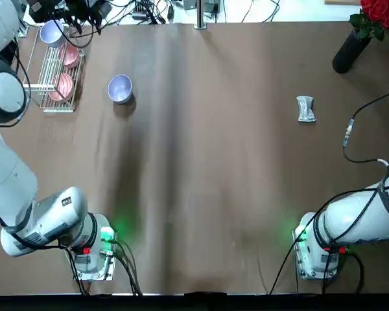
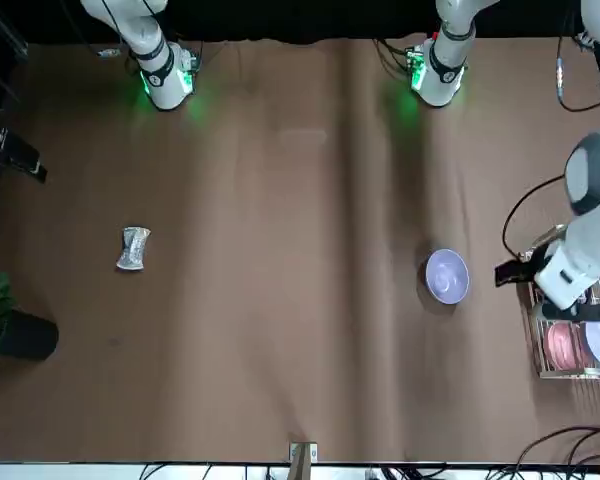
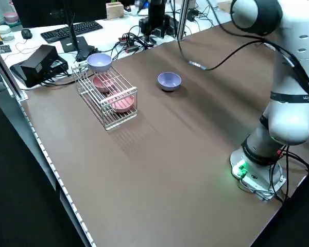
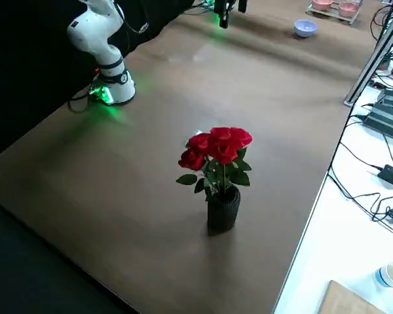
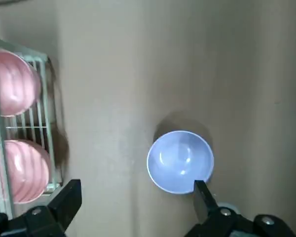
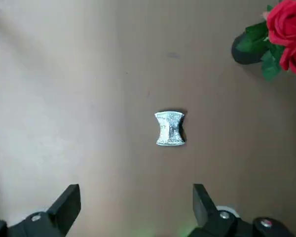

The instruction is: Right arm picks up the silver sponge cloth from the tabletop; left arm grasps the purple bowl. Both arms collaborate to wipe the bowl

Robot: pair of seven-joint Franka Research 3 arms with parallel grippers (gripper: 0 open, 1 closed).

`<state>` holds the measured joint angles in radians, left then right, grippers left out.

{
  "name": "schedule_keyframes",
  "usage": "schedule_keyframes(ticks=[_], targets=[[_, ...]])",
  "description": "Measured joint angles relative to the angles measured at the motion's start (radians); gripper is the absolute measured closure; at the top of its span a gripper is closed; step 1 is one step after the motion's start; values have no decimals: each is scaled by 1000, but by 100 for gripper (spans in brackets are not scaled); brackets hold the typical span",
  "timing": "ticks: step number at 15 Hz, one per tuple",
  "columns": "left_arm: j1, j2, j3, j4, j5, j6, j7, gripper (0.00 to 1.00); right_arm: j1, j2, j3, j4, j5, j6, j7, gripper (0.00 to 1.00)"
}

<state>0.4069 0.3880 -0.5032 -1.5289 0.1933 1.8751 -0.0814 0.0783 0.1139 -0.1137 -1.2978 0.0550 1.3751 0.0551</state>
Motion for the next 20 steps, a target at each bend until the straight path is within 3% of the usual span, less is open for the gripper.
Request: schedule_keyframes(ticks=[8,12,15,20], targets=[[-30,-136,-59,44,0,-102,-2,0,9,-2,-6,-25,0,11,-1,0],[-313,-164,184,44,-57,-127,-97,0,9,-2,-9,-37,-9,65,-1,0],[-392,-208,328,37,-185,-133,-98,0,9,-2,-9,-54,-11,90,-1,0],[-393,-256,372,-1,-210,-134,-86,0,37,0,-8,-136,-13,190,-3,0]])
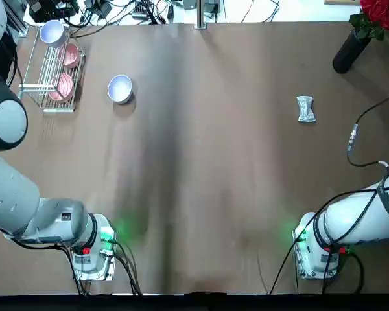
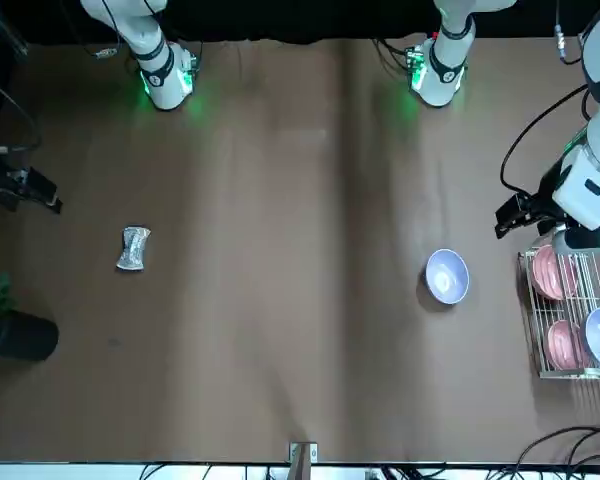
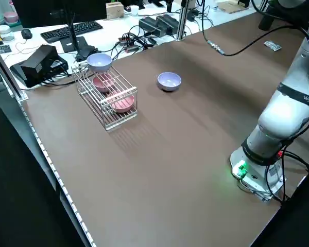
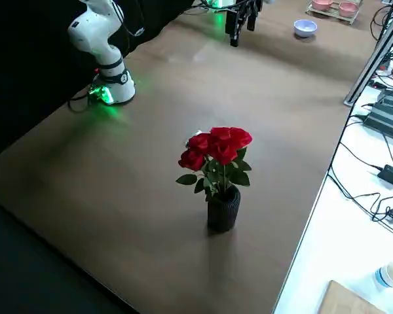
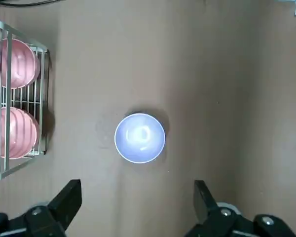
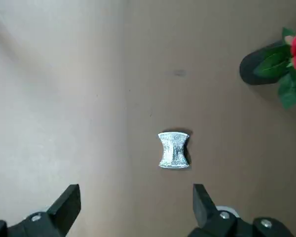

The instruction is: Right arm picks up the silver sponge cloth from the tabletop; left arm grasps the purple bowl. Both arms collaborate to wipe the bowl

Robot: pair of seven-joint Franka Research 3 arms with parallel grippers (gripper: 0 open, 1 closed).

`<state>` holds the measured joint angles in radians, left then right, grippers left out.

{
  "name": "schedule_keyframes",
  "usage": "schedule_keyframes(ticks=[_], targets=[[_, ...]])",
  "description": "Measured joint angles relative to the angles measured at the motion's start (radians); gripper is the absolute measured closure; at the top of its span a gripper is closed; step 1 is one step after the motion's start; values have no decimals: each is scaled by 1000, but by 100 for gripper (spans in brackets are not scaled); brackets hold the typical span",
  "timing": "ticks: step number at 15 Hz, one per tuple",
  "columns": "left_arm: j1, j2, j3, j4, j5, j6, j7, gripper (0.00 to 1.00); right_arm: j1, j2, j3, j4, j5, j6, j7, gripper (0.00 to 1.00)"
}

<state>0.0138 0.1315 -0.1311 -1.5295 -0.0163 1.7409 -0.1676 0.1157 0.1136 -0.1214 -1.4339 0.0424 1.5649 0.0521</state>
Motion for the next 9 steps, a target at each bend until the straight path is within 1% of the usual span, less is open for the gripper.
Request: schedule_keyframes(ticks=[3,5,9], targets=[[-2,1,-4,-10,9,0,28,0,4,-1,-1,-4,-2,-1,-68,0],[-6,1,-5,-12,34,1,35,0,3,-2,-2,-4,-2,-6,-106,0],[-11,1,-5,-13,46,1,35,0,15,-3,-1,-4,-2,-6,-121,0]])
